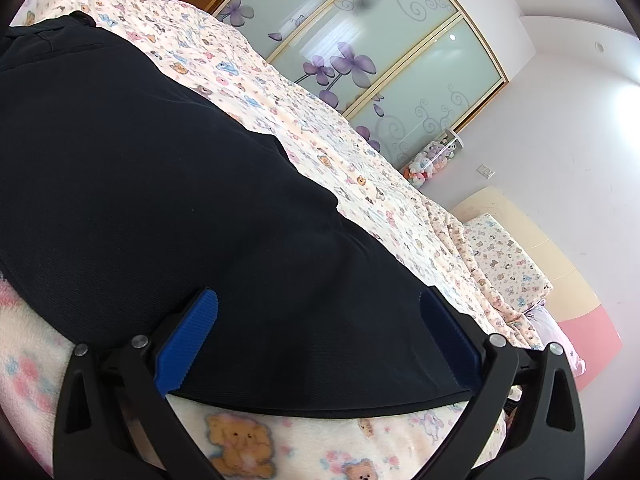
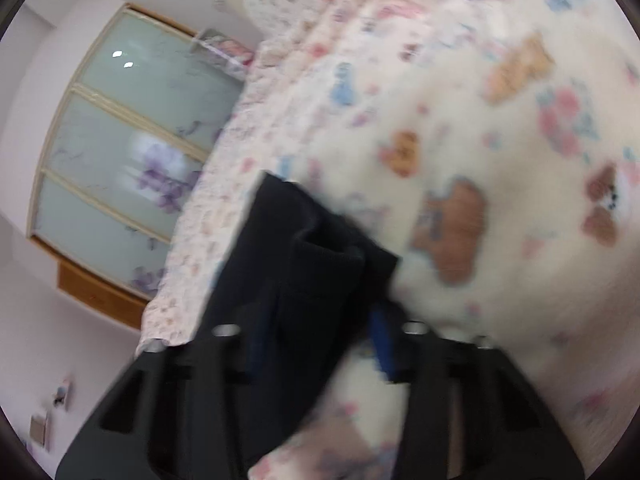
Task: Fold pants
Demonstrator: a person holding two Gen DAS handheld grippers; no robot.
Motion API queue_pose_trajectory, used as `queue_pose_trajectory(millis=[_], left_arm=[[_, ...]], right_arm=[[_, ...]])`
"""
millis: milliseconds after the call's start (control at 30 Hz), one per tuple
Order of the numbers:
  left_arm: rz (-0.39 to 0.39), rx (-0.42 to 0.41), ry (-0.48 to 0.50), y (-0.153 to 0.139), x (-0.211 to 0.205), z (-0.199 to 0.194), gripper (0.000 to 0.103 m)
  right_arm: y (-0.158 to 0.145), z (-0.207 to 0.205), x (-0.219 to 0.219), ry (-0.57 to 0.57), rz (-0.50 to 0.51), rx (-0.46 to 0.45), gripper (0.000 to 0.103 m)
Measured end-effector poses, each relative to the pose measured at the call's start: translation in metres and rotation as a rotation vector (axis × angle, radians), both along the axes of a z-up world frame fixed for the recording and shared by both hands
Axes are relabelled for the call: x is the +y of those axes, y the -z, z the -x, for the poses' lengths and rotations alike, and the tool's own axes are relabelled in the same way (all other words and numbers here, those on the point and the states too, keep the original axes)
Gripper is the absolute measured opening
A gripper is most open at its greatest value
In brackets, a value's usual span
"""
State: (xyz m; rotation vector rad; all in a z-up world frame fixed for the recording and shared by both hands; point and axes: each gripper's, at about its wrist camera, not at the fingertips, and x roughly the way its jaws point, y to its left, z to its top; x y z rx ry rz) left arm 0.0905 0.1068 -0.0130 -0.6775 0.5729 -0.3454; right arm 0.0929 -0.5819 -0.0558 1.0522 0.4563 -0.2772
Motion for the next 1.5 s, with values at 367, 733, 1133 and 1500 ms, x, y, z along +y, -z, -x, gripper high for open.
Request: queue_pose_trajectory(millis=[367,733,1133,1500], left_arm=[[0.006,-0.001,0.000,0.001,0.002,0.000,0.101],[0.022,0.005,-0.001,0.001,0.005,-0.001,0.101],[0.105,-0.003,0.004,0.002,0.012,0.000,0.101],[0.130,-0.005,0.008,0.001,0.015,-0.001,0.101]], right_arm=[[-0.061,0.021,0.051,-0.066,0.208,-0.264,0.008],[-0.144,-0.043,0.282,-0.589,0.429,-0.386,0.008],[-0.056,-0.094,0.414,-0.867,0.436,-0.063,0.008],[-0.060,-0.084,0.446,-1.149,0.694,0.030,0.040]])
